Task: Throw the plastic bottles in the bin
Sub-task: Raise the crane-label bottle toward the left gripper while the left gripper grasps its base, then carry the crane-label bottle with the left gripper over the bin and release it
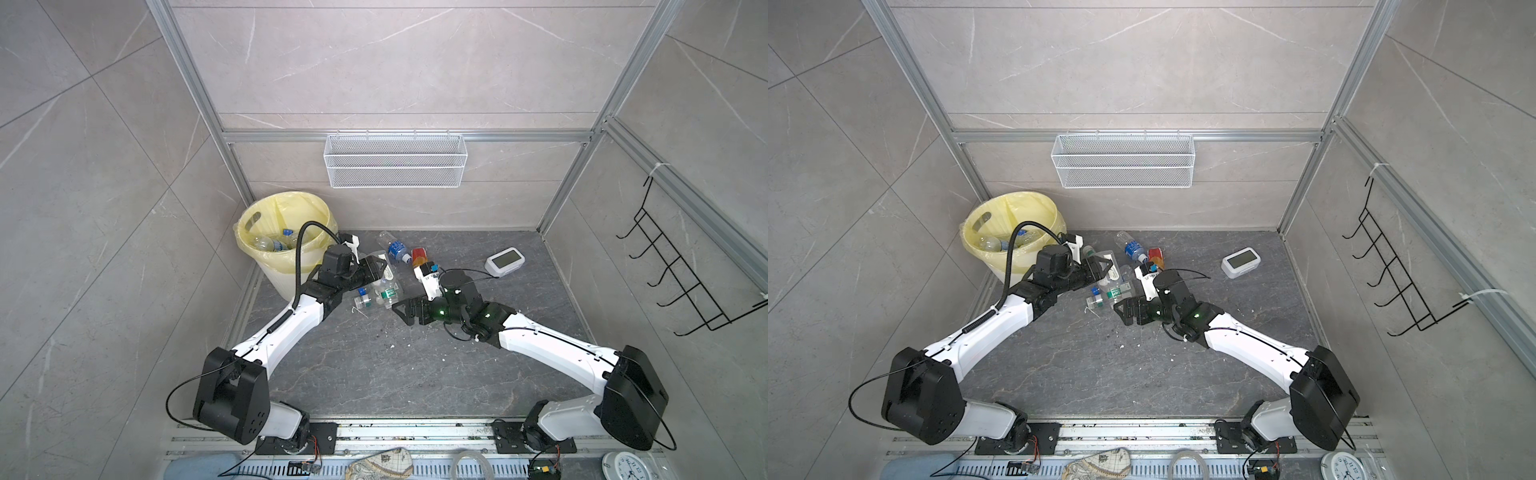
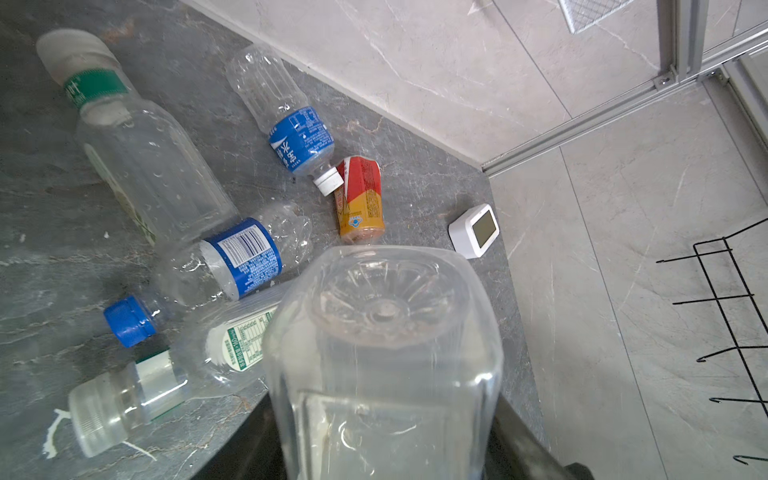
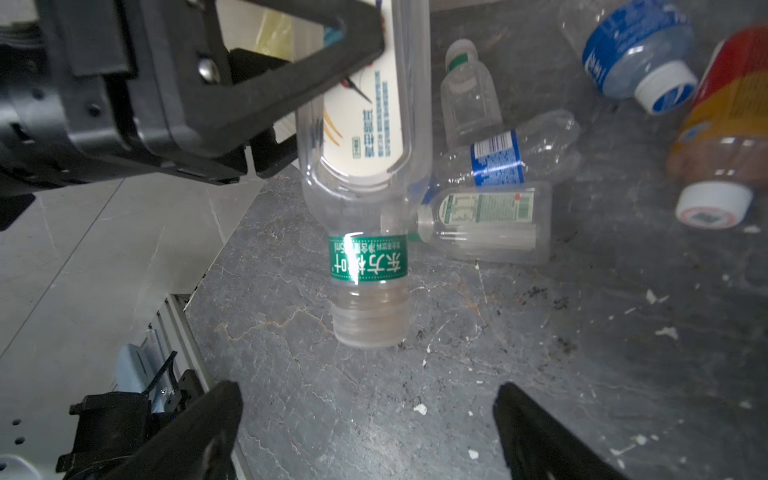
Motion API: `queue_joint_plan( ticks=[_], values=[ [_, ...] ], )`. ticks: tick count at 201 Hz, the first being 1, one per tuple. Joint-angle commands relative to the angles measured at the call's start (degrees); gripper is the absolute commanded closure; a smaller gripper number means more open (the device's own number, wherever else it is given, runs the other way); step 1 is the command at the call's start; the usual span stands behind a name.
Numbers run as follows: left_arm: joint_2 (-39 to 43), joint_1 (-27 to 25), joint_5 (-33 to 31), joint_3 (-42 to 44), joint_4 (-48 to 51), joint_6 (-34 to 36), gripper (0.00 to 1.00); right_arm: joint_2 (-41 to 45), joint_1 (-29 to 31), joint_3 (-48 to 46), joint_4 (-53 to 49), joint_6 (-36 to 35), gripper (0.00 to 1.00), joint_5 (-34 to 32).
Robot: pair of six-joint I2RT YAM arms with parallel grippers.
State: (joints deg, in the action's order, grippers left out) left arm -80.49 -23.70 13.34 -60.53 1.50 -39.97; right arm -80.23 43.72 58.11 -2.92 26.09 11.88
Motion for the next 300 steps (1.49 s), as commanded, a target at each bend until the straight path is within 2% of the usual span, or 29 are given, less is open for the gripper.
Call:
queue_joint_plan(
  ticks=[1, 69, 111, 132, 149, 176, 186, 201, 227, 271, 300],
  values=[
    [4.5, 2.0, -2.1, -3.7, 0.0, 3.1, 0.67, 1.5, 1.1, 5.3, -3.7, -3.1, 0.01, -4.6],
    [12.5, 12.3, -9.3, -19.6, 10.2, 6.7, 0.67, -3.1, 6.0, 18.9, -7.3, -7.8, 0.01, -7.3],
    [13.6, 14.6, -15.6, -34.0, 14.2, 12.6, 0.68, -5.8, 8.9, 23.9, -8.4, -8.7, 0.01, -7.9],
    [12.1, 15.2, -18.0, -38.9, 16.2, 14.9, 0.68, -6.4, 9.2, 23.9, -8.3, -8.1, 0.01, -7.5],
    [9.3, 17.7, -18.0, -40.0, 17.1, 14.8, 0.70, -7.2, 9.2, 23.8, -8.4, -7.4, 0.01, -7.6],
    [-0.3, 26.1, -11.3, -41.5, 20.8, 6.4, 0.69, -8.0, 9.3, 23.6, -8.7, -6.1, 0.01, -6.8],
    [-4.3, 28.7, -9.0, -43.5, 23.6, 3.4, 0.59, -8.0, 9.4, 23.5, -9.1, -5.9, 0.01, -6.5],
    [-8.0, 30.7, -4.8, -45.2, 25.4, 1.3, 0.29, -7.4, 9.5, 23.2, -10.0, -6.0, 0.01, -6.7],
    [-7.1, 30.8, -3.0, -42.8, 22.5, 1.2, 0.01, -6.2, 9.5, 21.4, -10.2, -6.1, 0.01, -8.0],
    [-1.9, 30.3, -1.2, -39.8, 21.1, 2.9, 0.00, -7.0, 9.6, 19.8, -8.5, -5.2, 0.01, -8.1],
    [3.1, 25.1, -3.0, -36.4, 20.5, 6.4, 0.00, -8.0, 9.5, 19.0, -6.9, -3.4, 0.01, -9.9]
  ],
)
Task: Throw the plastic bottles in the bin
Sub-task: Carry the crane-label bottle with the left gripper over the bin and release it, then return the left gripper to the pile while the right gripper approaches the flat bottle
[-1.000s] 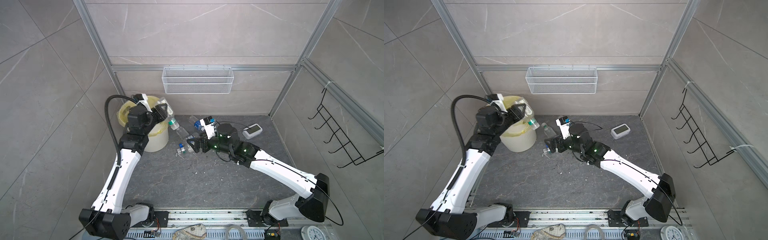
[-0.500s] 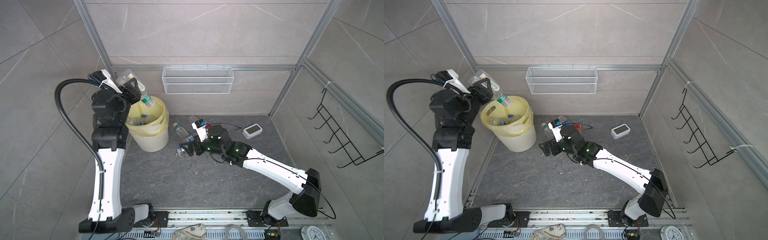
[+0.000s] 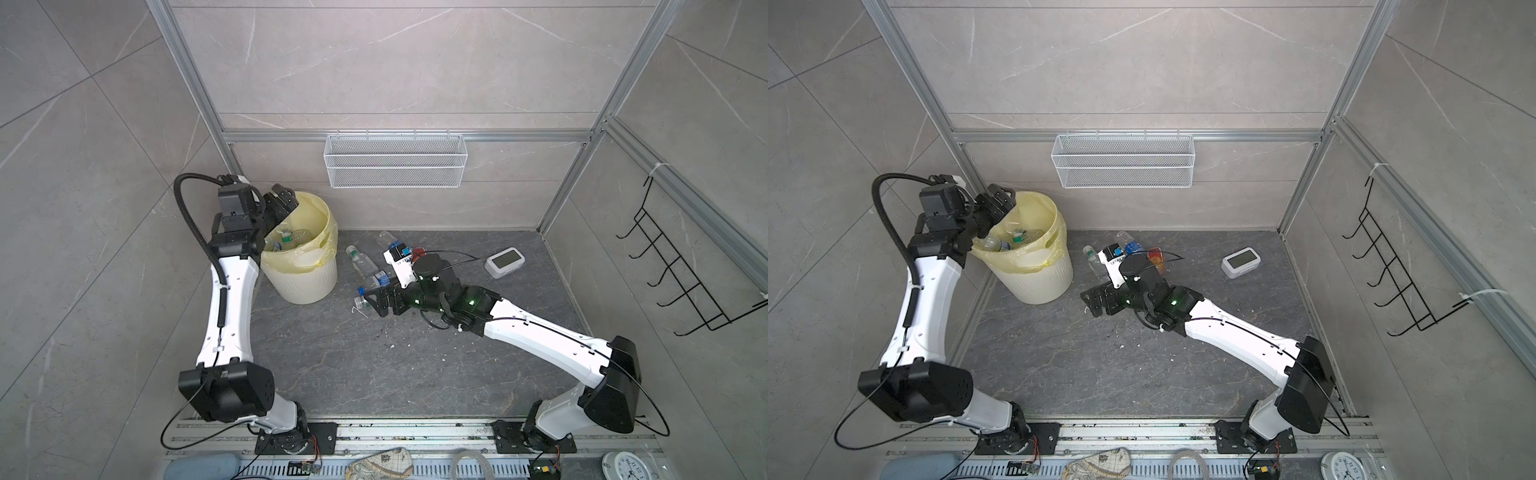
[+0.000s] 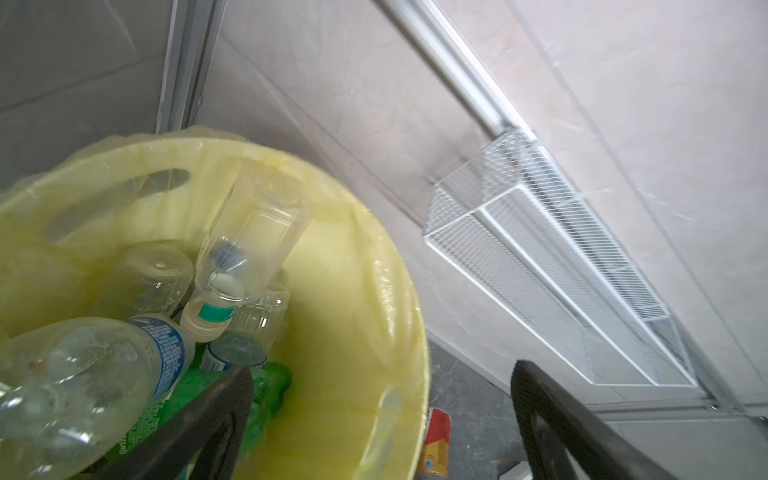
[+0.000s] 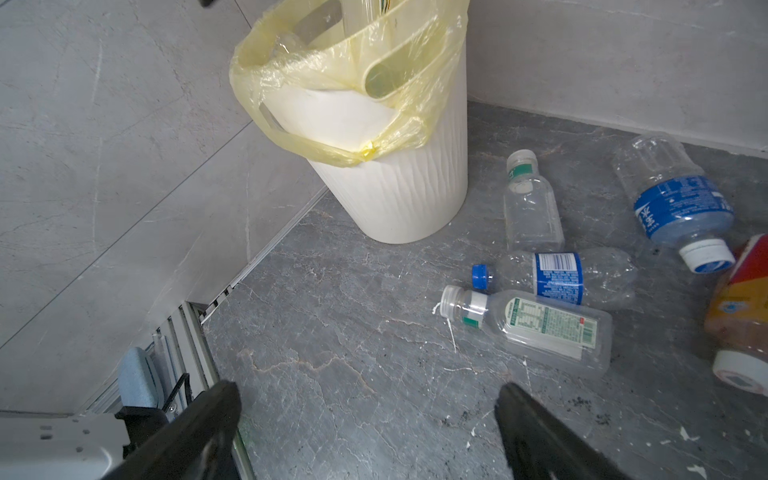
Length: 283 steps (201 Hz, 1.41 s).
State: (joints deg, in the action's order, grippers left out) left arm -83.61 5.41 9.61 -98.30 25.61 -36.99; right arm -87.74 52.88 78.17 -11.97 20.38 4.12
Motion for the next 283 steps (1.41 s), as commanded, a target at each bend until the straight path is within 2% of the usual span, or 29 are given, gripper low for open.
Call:
queue_joint_plan(
  ticks=[1, 39, 102, 142, 191, 283],
  values=[
    [6.4, -4.3, 0.6, 1.5, -3.7, 3.6, 0.00, -0.5, 0.4, -1.1, 2.1, 2.3, 0.01, -2.3],
    [11.2, -14.0, -1.6, 9.1, -5.6, 6.4, 0.00, -1.3, -0.1, -2.4, 2.6, 5.3, 0.01, -7.0],
    [14.7, -23.6, -1.2, 25.7, -12.9, 9.0, 0.00, -2.2, -4.2, -6.6, 2.6, 11.9, 0.01, -9.6],
    [15.2, -25.8, -1.8, 31.9, -15.7, 9.4, 0.00, -4.8, -7.5, -8.3, 2.1, 17.2, 0.01, -10.3],
    [15.0, -30.9, -5.9, 34.1, -15.6, 8.1, 0.00, -10.3, -9.9, -8.5, 4.5, 25.5, 0.01, -8.4],
    [11.0, -31.1, -5.9, 34.8, -14.6, 2.3, 0.00, -22.0, -12.8, -5.2, 10.6, 34.4, 0.01, -3.6]
  ],
)
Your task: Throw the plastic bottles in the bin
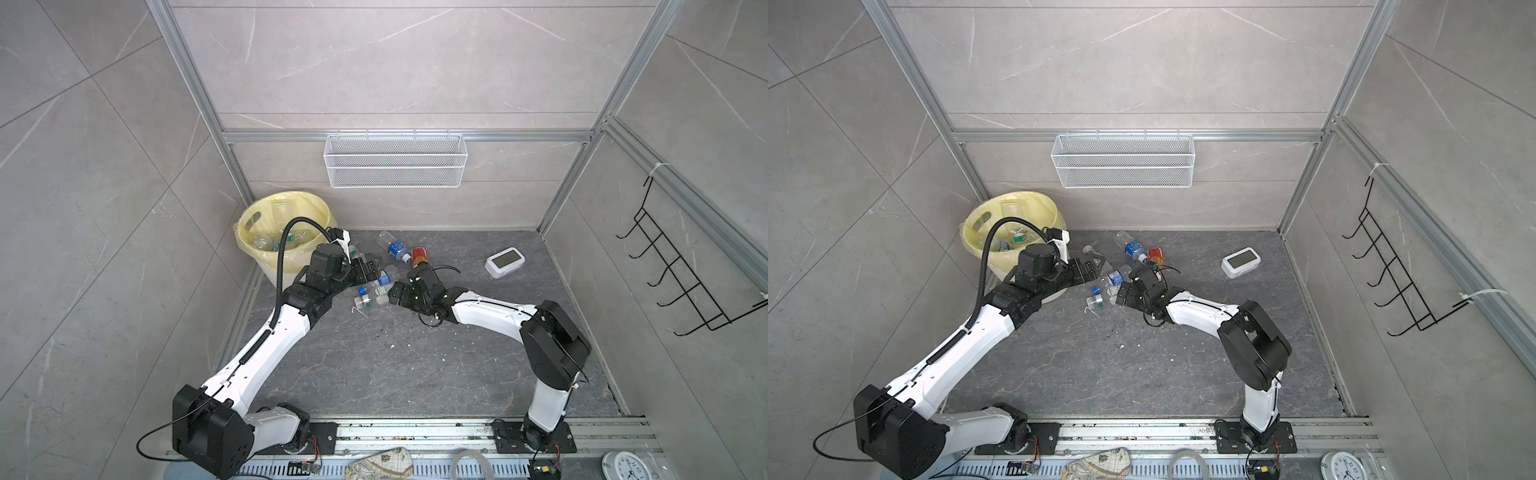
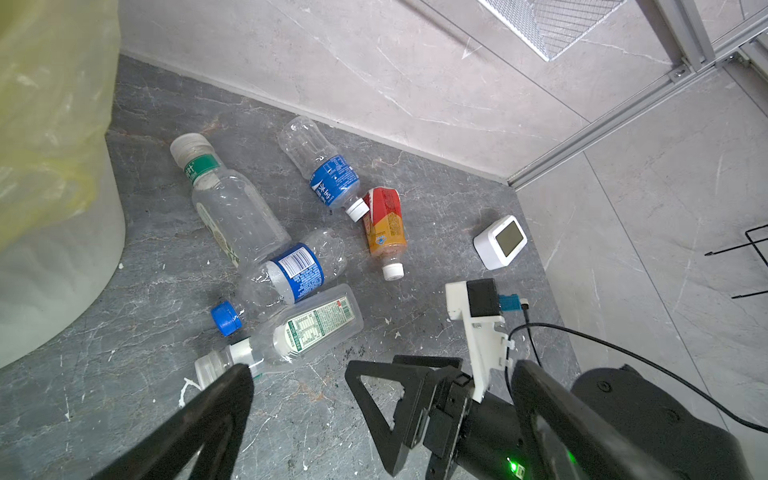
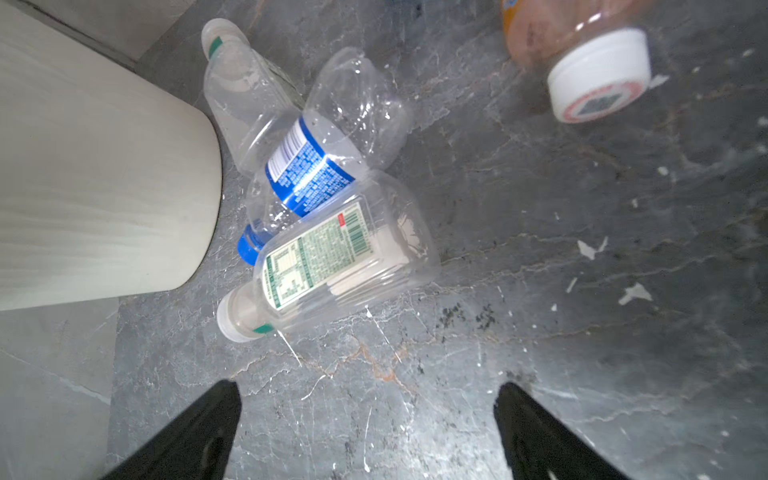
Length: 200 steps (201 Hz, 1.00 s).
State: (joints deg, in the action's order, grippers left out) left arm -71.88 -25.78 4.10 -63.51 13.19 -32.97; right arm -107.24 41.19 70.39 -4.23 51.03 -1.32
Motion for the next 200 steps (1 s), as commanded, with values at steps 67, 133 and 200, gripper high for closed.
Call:
queue_joint_plan(
  ticks=[67, 133, 200],
  values=[
    [-2.5, 0.1, 0.8, -0.5, -1.9, -2.5, 0.00, -9.4, -1.8, 9.2, 2.1, 5.7, 0.01, 4.1],
    [-3.4, 0.2, 2.1, -0.9, -1.8, -3.4, 0.00, -13.9, -1.8, 12.3, 2.8, 8.6, 0.01, 3.9],
    [-4.1, 0.3, 4.1, -0.4, -3.0, -5.0, 0.00, -15.2, -1.9, 12.2, 2.2, 7.4, 0.09, 1.4]
  ],
)
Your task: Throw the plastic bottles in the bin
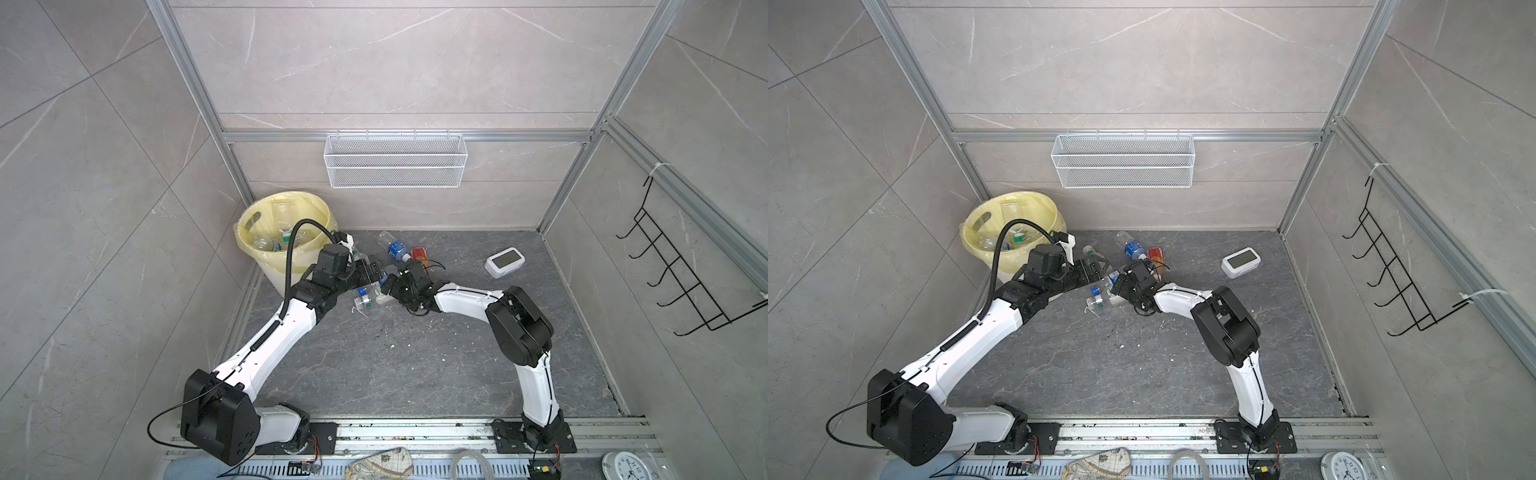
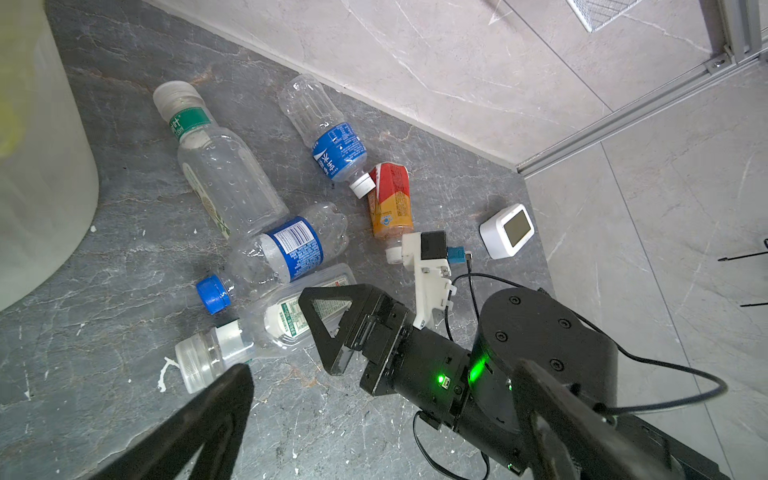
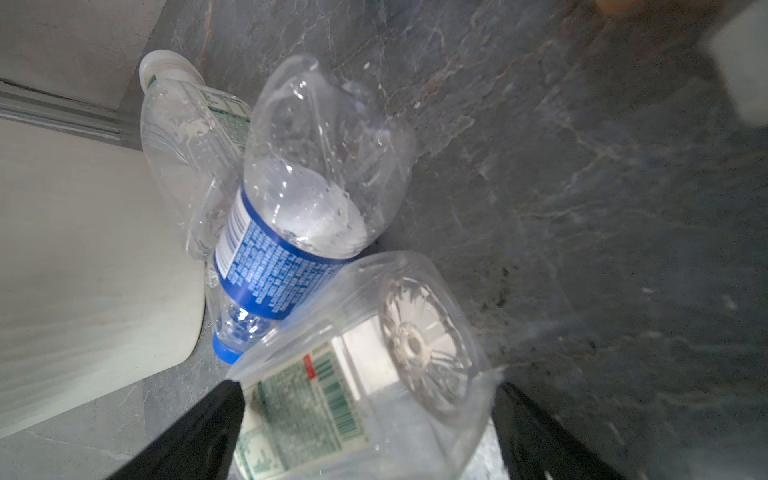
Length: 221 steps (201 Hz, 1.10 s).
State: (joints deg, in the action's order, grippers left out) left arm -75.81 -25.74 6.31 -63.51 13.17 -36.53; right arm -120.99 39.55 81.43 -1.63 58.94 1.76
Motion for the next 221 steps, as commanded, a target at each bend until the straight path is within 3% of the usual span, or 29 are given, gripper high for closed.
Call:
queue_joint_plan(
  ticks=[1, 24, 118, 182, 221],
  values=[
    [-0.2, 0.3, 1.9, -0.3, -3.0, -1.4, 0.00, -1.4, -0.2, 1.1, -0.5, -0.5, 0.09, -1.7],
    [-0.3, 0.3, 1.8, -0.4, -2.9, -1.5, 0.00, -1.1, -0.3, 0.2, -0.4, -1.8, 0.14, -2.1],
    [0.1, 1.7, 2.0, -0.4, -3.0, -2.1, 0.00, 3.6, -1.2, -4.8, -2.9, -10.1, 0.17, -4.6],
    [-0.6, 2.6, 2.6, -0.1, -3.2, -3.0, 0.00, 5.7, -1.2, -3.1, -5.0, -11.3, 0.05, -6.0],
    [-1.3, 3.5, 4.2, 0.1, -3.9, -4.4, 0.00, 3.9, -1.2, -2.0, -3.4, -5.1, 0.02, -4.0]
  ],
)
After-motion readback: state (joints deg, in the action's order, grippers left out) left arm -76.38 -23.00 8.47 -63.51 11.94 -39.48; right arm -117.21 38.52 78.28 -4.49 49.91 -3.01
